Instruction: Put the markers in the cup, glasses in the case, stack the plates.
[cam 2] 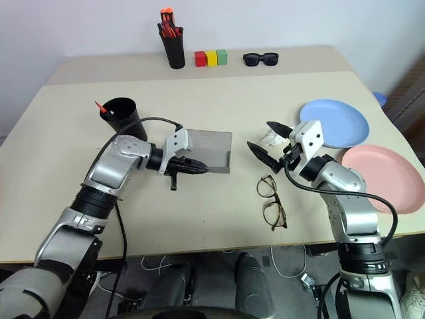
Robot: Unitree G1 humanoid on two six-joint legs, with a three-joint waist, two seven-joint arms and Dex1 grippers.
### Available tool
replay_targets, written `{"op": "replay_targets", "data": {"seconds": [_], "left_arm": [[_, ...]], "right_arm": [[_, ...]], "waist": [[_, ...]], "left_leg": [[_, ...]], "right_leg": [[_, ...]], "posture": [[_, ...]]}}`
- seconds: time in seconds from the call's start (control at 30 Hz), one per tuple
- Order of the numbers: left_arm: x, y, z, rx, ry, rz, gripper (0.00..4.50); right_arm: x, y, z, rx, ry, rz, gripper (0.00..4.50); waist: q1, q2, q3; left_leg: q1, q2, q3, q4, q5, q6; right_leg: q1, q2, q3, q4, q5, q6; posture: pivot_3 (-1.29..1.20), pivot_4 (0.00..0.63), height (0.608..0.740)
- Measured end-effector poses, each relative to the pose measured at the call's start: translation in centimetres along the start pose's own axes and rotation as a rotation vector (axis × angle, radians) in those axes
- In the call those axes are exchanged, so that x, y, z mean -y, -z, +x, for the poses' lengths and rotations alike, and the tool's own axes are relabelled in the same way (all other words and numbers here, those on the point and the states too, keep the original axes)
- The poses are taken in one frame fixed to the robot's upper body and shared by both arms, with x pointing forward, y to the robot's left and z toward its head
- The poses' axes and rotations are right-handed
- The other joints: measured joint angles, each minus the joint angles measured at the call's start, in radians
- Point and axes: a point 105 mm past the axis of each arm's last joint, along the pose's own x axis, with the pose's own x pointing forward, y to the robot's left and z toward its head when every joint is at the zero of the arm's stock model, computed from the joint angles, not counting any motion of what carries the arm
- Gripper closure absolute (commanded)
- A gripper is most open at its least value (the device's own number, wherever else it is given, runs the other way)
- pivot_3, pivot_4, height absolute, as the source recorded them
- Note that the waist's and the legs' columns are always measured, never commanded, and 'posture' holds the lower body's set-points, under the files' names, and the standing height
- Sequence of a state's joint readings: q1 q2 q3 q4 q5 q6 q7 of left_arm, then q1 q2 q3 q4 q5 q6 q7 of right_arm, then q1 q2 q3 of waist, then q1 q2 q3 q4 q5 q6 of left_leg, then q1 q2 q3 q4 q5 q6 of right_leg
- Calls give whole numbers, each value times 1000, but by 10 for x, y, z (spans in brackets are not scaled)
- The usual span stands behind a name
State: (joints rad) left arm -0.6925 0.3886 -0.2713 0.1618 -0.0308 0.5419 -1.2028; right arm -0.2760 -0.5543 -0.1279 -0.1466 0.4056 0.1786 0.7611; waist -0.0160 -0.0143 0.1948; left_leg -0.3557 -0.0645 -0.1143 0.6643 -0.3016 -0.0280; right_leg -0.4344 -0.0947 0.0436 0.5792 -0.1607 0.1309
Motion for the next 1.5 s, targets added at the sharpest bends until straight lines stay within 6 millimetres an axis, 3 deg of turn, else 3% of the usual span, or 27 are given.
{"op": "replay_targets", "data": {"seconds": [0.23, 0.37, 0.53, 0.57, 0.8, 0.93, 1.03, 1.1, 1.27, 1.5], "left_arm": [[2, -5, 7, -10, -82, -26, 4467], [3, -4, 9, 1, -82, -29, 3031], [1, -4, 3, 11, -79, -9, 385], [1, -6, 2, 21, -75, -13, 89], [10, -42, -41, 208, -4, 40, 89], [21, -64, -81, 397, 73, -21, 89], [23, -49, -100, 403, 55, -58, 89], [22, -37, -114, 427, 25, -108, 89], [20, -42, -138, 518, -8, -134, 89], [28, -34, -141, 526, 17, -173, 89]], "right_arm": [[3, 2, -1, -6, -2, 1, 755], [3, 0, 0, -2, -2, -4, 755], [2, 1, -1, -20, -22, 4, 755], [2, 2, -1, -27, -25, 9, 755], [-6, 5, -17, -183, -66, 90, 755], [-20, 7, -32, -343, -75, 133, 755], [-29, 11, -44, -481, -47, 91, 755], [-36, 23, -65, -650, -47, 55, 755], [-25, 28, -91, -781, 121, 121, 755], [-31, 38, -88, -757, 244, 353, 755]], "waist": [[2, 0, 0], [2, 0, 0], [2, 0, 0], [2, 0, 0], [2, 0, 0], [0, 1, 0], [0, 3, 0], [6, 1, 0], [11, -3, 1], [3, -3, 1]], "left_leg": [[0, 0, 0, 0, 0, 0], [0, 0, 0, 0, 0, 0], [0, 0, 0, 0, 0, 0], [0, 0, 0, 0, 0, 0], [-1, 1, 0, 0, 0, 0], [0, 1, 1, 0, 0, 0], [0, 2, 1, -1, 0, 0], [-1, 2, 1, 0, 0, 0], [0, 2, 2, 2, 0, 0], [0, 3, 2, 1, 0, 0]], "right_leg": [[0, 0, 0, 0, 0, 0], [0, 0, 0, 0, 0, 0], [0, 0, 0, 0, 0, 0], [0, 0, 0, 0, 0, 0], [-1, 0, 0, 0, 0, 0], [-1, 0, 0, 0, 0, 0], [-1, 0, 0, 0, -1, -1], [-1, 0, 0, -1, -3, -4], [2, -2, 0, -2, -3, -4], [1, -1, 0, -1, -3, -4]], "posture": [[0, 150, 740], [0, 150, 740], [0, 150, 740], [0, 150, 740], [0, 150, 740], [0, 150, 740], [0, 150, 740], [0, 150, 740], [0, 150, 740], [0, 150, 740]]}}
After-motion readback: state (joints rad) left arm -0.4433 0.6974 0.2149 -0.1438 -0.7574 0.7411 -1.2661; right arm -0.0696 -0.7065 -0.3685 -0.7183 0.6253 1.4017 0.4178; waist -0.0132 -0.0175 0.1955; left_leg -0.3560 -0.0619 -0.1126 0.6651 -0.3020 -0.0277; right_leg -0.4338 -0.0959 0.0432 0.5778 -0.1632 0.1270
